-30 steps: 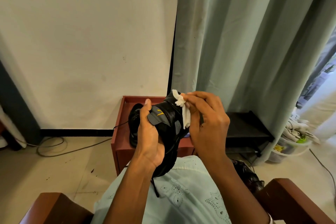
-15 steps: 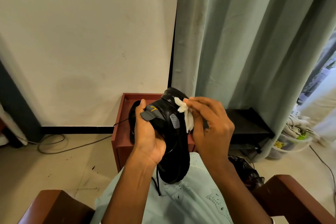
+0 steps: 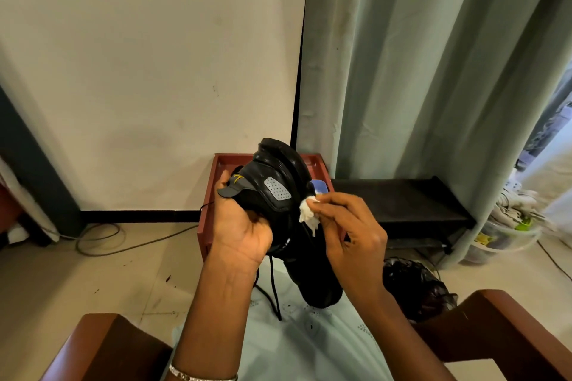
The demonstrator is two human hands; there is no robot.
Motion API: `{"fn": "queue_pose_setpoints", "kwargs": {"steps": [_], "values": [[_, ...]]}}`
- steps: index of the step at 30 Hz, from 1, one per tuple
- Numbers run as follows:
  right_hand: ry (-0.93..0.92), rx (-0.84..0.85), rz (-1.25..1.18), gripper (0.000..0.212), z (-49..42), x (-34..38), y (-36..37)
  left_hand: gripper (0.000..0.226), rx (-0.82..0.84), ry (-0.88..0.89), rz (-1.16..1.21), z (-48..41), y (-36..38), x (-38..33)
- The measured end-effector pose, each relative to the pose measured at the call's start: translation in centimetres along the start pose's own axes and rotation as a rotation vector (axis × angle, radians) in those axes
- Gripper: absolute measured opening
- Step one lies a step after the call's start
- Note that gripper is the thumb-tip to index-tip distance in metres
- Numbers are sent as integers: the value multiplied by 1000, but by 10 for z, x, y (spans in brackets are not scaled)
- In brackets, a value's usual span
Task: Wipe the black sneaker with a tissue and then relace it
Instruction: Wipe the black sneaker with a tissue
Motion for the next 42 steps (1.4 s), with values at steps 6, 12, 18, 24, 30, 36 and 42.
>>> {"fn": "queue_pose_setpoints", "kwargs": {"steps": [6,12,18,24,30,36,42], "values": [[-50,-62,63,24,-30,15,2,54,24,-40,29,-2,3,5],[-83,-62,76,21,-45,27,18,58,10,-22,19,4,7,9],[-54,19,99,16,-1,13,18,52,-45,31,32,3,1,-2],[-27,2,126,18,-3,9,13,44,-52,47,37,5,4,2],[-83,-67,85,15,-48,32,21,55,25,21,20,11,13,11],[-113,-5,106,15,-55,35,30,52,15,-11,9,16,13,15],[-78,66,74,18,-12,9,12,54,-55,53,44,11,5,-2]]}}
Point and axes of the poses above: each hand's wrist, its own z-axis away from the middle knuckle, its own y-axis out of the palm, x = y × z, the point moved 4 cm from there along -z, towards the middle knuckle, and after that the axes turned 8 degrees about -z, right-handed, at the moved point
